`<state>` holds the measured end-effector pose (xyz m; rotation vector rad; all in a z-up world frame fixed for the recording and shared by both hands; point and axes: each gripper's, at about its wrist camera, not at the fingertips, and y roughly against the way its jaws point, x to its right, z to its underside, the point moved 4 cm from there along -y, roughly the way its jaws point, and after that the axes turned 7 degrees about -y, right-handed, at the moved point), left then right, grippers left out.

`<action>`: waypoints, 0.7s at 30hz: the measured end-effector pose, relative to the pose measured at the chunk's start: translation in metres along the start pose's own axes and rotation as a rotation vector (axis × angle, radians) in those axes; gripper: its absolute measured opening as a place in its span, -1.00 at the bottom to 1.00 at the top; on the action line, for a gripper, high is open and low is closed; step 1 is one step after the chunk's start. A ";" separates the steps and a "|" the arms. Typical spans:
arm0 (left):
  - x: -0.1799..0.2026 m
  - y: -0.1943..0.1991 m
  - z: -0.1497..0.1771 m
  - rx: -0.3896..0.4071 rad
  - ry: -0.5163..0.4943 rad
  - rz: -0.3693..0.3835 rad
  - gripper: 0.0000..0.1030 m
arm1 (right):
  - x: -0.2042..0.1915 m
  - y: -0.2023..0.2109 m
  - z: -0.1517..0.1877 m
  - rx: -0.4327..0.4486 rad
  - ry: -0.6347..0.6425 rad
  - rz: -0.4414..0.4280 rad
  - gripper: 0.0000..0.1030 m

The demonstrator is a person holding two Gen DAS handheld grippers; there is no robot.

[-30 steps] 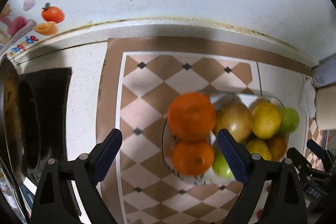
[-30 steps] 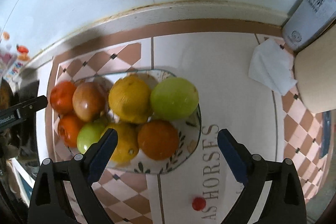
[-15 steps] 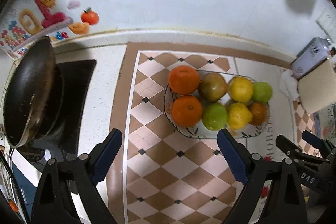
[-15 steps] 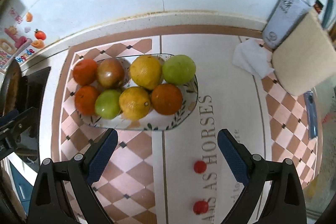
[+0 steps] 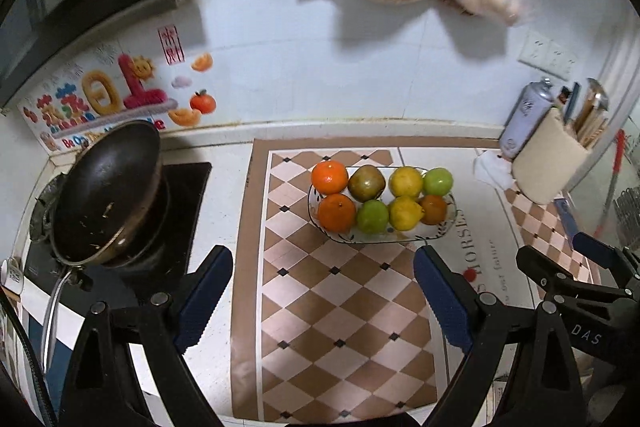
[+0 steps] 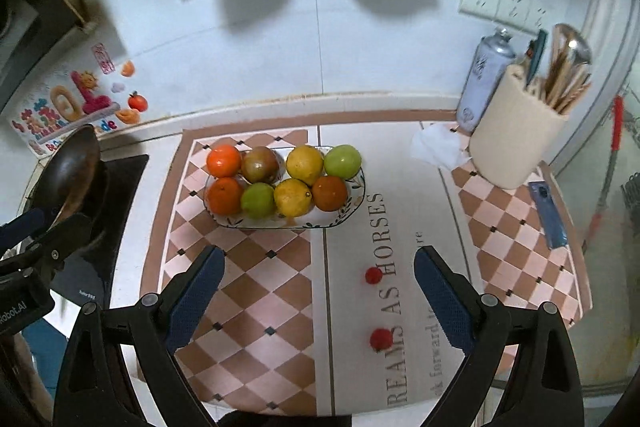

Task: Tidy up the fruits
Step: 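Lift both grippers off the plate toward the red cherry tomatoes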

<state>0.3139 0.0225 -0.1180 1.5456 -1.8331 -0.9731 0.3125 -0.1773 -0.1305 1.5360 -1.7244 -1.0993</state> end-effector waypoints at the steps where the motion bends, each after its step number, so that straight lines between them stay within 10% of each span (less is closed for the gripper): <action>1: 0.000 0.008 0.002 0.014 -0.003 0.002 0.80 | -0.001 0.009 0.003 0.010 0.000 -0.001 0.90; 21: 0.014 0.084 0.042 0.097 -0.007 -0.012 0.80 | -0.004 0.116 0.042 0.143 0.008 -0.061 0.90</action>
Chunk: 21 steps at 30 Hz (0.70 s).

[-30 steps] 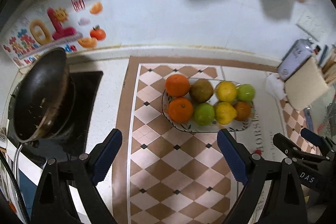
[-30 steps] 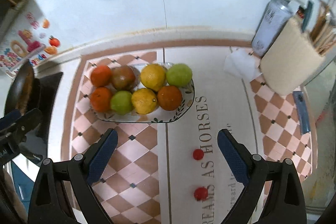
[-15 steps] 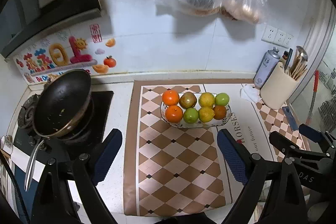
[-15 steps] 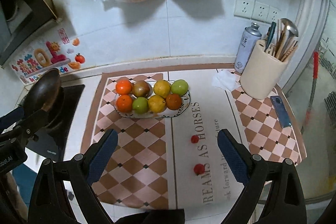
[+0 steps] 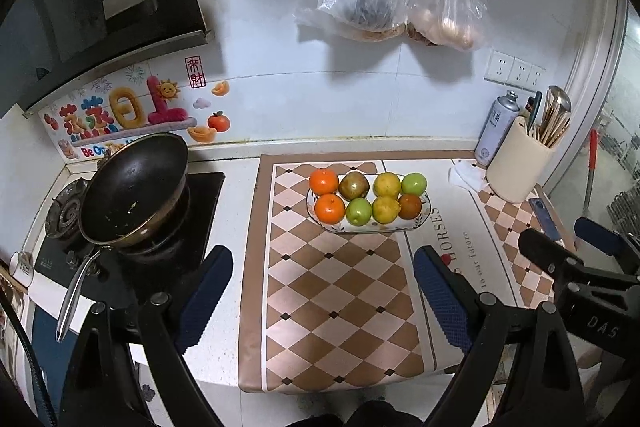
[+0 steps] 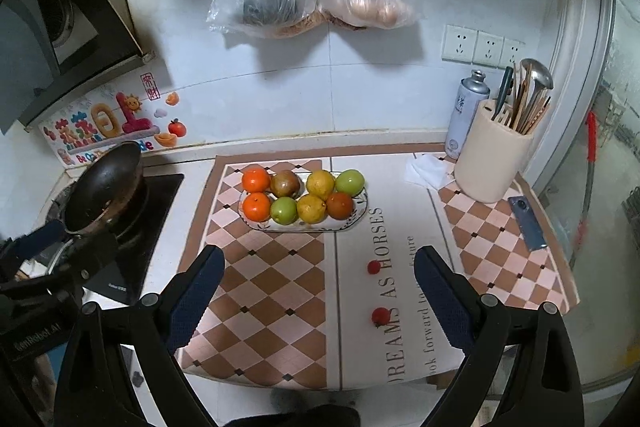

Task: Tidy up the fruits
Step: 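Lift both grippers off the plate toward the red cherry tomatoes, then grasp a red cherry tomato with the right gripper while the left gripper grasps the other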

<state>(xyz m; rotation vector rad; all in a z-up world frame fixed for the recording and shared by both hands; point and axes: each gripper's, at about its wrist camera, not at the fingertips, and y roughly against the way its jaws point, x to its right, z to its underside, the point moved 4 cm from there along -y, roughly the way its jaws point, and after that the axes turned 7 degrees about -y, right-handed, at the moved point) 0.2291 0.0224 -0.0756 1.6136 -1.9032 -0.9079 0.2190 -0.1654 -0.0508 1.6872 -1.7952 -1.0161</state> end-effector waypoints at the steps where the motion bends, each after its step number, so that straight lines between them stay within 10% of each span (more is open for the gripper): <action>1: 0.002 0.000 0.001 -0.006 0.000 -0.001 0.80 | 0.001 -0.001 -0.001 -0.002 0.000 -0.001 0.90; 16: 0.020 -0.047 -0.007 -0.087 0.019 -0.063 1.00 | 0.046 -0.054 -0.025 -0.118 -0.089 -0.098 0.90; 21: 0.041 -0.108 0.007 -0.210 -0.028 -0.132 1.00 | 0.103 -0.129 0.004 -0.236 -0.125 0.019 0.86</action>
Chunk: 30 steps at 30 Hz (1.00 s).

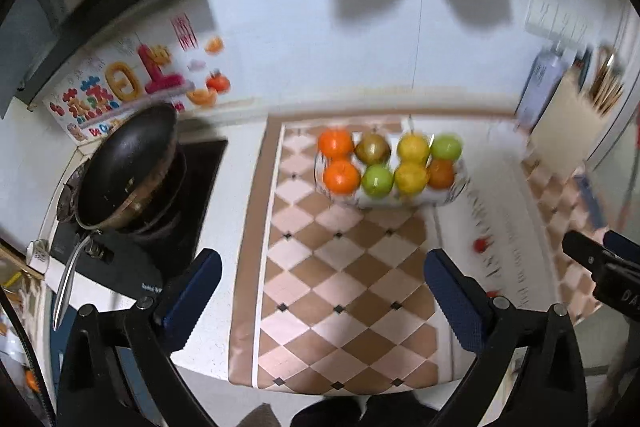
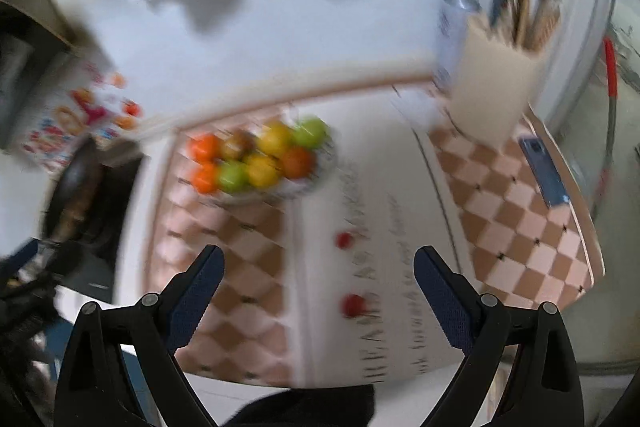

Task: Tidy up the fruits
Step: 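Grasp a red cherry tomato with the right gripper while the left gripper grasps the other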

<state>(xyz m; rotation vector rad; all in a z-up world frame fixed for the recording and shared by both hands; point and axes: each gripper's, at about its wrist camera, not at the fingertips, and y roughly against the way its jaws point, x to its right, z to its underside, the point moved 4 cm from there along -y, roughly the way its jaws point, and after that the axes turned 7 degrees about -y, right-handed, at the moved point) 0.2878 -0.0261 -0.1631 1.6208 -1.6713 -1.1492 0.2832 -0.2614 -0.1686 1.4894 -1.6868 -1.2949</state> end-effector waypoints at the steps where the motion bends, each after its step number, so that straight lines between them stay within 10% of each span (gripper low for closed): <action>1: 0.007 -0.011 0.001 -0.022 -0.014 -0.016 1.00 | 0.011 -0.022 0.006 -0.045 -0.008 0.007 0.79; 3: 0.026 -0.040 0.006 -0.095 -0.059 -0.040 1.00 | 0.028 -0.062 0.019 -0.131 -0.029 0.006 0.36; 11: 0.090 -0.114 0.025 -0.276 -0.192 -0.027 1.00 | 0.056 -0.172 0.073 -0.363 -0.073 -0.030 -0.12; 22: 0.171 -0.183 0.000 -0.454 -0.112 0.288 0.98 | 0.098 -0.154 0.032 -0.237 -0.115 -0.029 -0.37; 30: 0.235 -0.217 -0.005 -0.507 -0.175 0.370 -0.10 | 0.166 -0.155 0.008 -0.226 -0.185 0.022 -0.36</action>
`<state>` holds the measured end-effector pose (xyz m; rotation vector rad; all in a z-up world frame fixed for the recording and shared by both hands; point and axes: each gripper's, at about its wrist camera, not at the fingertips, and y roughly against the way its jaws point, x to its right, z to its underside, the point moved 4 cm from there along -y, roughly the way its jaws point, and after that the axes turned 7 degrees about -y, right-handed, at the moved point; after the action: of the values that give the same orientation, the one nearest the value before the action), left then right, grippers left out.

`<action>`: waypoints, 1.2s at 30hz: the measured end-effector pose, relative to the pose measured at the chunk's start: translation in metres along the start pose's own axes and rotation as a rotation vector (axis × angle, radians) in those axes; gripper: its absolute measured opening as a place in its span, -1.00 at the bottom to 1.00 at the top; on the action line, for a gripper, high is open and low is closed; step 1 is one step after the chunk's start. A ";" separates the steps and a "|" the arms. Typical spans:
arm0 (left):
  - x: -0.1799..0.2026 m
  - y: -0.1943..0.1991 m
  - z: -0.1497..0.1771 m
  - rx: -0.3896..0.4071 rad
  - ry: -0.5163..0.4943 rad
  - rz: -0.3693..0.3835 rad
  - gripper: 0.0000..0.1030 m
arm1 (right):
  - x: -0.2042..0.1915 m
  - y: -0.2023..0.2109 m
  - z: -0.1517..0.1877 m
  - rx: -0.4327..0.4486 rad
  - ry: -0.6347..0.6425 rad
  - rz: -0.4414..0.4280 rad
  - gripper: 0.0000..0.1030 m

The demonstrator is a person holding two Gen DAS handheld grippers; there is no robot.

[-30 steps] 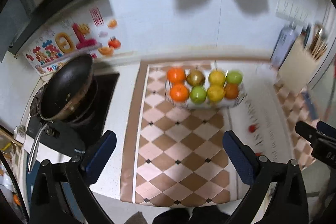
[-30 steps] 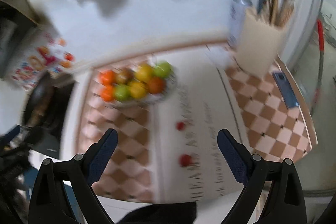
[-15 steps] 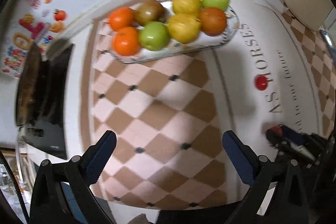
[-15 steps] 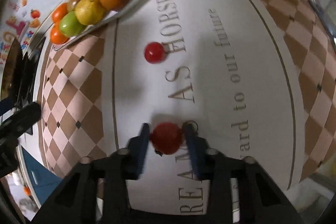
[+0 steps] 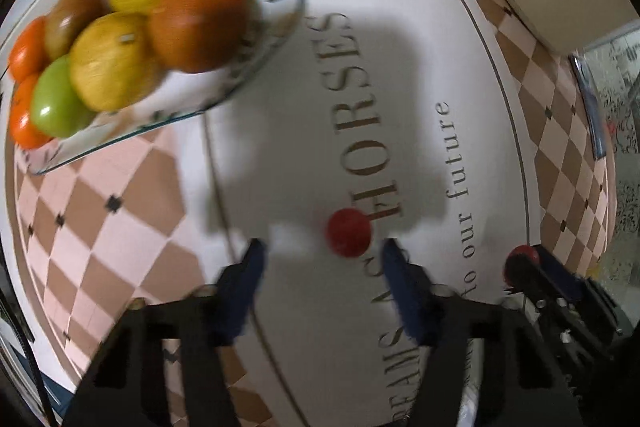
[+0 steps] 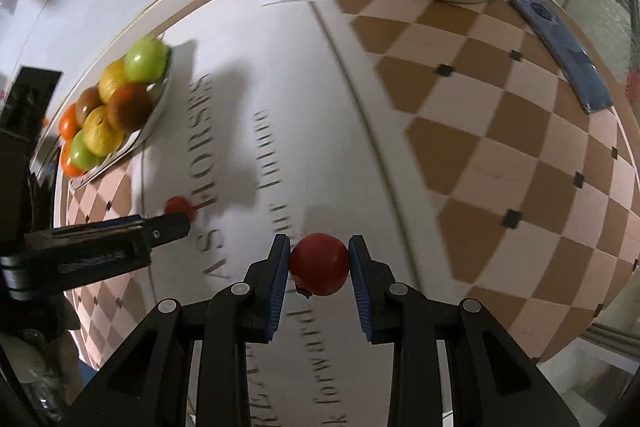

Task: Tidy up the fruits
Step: 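Grasp a red cherry tomato with the right gripper while the left gripper grasps the other, then carry both cherry tomatoes onto the plate while opening both grippers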

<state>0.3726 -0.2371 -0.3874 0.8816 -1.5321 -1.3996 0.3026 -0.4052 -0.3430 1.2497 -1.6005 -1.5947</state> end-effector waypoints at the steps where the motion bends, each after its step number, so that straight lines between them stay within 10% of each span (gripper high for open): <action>1: 0.004 -0.003 -0.001 -0.002 -0.009 0.000 -0.25 | 0.002 0.000 -0.001 0.002 -0.007 0.001 -0.36; 7: 0.023 -0.003 -0.008 0.048 -0.052 -0.022 -0.59 | 0.011 0.002 0.000 0.001 -0.028 0.005 -0.36; 19: -0.024 0.058 0.000 0.165 0.068 0.035 -0.60 | -0.032 0.004 -0.015 0.017 0.028 -0.063 -0.36; 36: -0.187 0.123 0.017 0.291 0.415 0.126 -0.60 | -0.194 -0.056 -0.036 -0.155 0.058 -0.512 -0.36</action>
<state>0.4347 -0.0447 -0.2897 1.1476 -1.4543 -0.8474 0.4276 -0.2421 -0.3487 1.6914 -1.1464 -1.9173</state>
